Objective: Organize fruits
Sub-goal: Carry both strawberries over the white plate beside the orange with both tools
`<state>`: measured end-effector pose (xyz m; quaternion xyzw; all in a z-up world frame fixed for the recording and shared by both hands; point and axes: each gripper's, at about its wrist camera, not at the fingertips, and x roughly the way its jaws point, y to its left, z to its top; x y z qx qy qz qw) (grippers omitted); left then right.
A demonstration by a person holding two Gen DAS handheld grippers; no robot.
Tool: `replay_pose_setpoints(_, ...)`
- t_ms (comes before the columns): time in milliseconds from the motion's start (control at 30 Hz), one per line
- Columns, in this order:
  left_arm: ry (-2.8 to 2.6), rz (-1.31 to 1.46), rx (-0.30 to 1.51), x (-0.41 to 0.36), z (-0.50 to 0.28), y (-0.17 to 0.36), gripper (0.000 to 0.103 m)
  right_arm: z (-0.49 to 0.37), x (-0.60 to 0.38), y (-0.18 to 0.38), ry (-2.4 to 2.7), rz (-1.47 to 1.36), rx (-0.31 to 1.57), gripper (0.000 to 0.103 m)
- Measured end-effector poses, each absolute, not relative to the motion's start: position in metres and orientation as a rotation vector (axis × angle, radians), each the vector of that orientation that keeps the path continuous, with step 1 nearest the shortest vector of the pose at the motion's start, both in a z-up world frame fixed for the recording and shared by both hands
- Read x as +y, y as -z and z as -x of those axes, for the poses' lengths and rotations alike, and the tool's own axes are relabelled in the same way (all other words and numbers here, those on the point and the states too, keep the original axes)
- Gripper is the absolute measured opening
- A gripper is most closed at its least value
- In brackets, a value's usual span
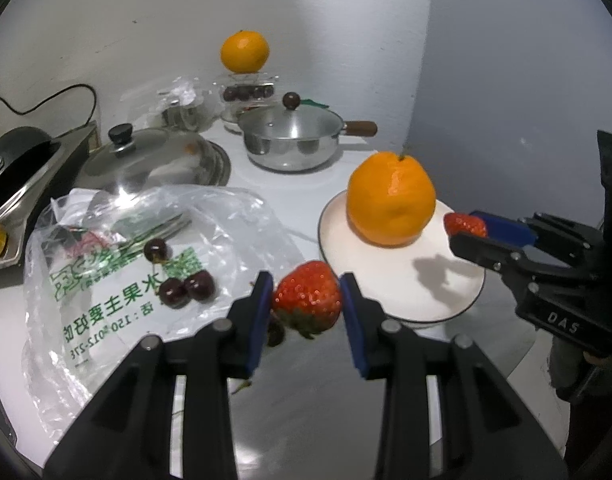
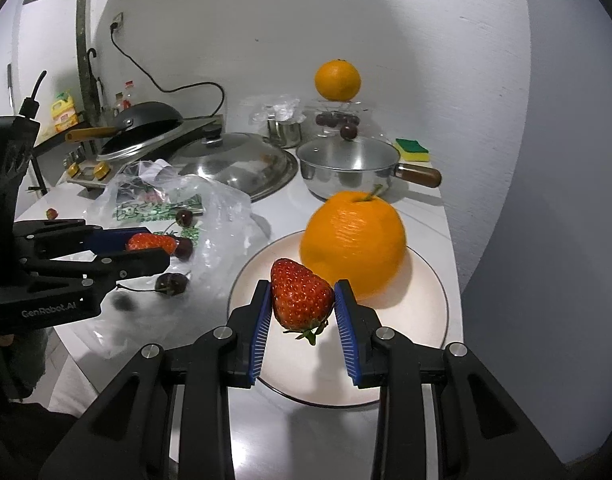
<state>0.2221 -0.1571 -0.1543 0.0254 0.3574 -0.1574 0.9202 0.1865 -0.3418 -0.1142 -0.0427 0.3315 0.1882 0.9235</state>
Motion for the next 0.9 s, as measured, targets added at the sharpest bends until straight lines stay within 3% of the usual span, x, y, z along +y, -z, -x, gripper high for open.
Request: replay_pose_setpoints(900, 0.396, -0.084, 0.801, -0.221, -0.263, 0.183, 0.036, -0.22, -0.394, 0.15, -0.329, 0.062, 0.76, 0.034)
